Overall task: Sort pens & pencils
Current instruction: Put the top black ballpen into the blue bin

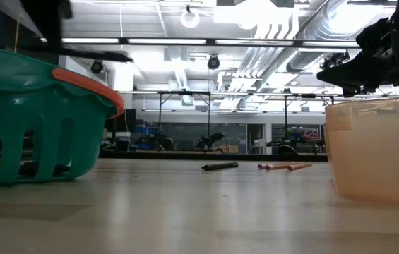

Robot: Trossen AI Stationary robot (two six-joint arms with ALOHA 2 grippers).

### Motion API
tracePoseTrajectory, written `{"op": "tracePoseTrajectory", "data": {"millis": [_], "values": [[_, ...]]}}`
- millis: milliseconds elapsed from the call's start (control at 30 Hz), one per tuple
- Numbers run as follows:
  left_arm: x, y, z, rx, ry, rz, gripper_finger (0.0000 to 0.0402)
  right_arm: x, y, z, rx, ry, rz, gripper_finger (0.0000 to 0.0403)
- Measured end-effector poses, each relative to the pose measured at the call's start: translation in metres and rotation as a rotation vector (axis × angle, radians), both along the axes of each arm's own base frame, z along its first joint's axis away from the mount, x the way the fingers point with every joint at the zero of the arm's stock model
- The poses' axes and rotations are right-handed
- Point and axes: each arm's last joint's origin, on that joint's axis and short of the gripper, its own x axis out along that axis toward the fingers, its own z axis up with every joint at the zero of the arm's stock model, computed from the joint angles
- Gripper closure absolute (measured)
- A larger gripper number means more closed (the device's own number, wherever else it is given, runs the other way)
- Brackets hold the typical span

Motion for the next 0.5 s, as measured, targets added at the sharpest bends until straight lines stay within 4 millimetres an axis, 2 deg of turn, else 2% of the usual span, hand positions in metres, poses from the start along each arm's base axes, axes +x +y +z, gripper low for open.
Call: {"op": "tracePoseTrajectory", "data": {"millis": [200, 500], "values": [[-0.015, -0.036, 0.000, -0.030, -0.051, 0.026, 0.0383, 0.000, 0.000, 0.000, 0.000, 0.000, 0.000, 0.0402], [-0.024, -0.068, -0.010, -0.007, -0.088, 0.055, 0.0383, 0.000, 0.000, 0.000, 0.000, 0.000, 0.000, 0.0402]]}}
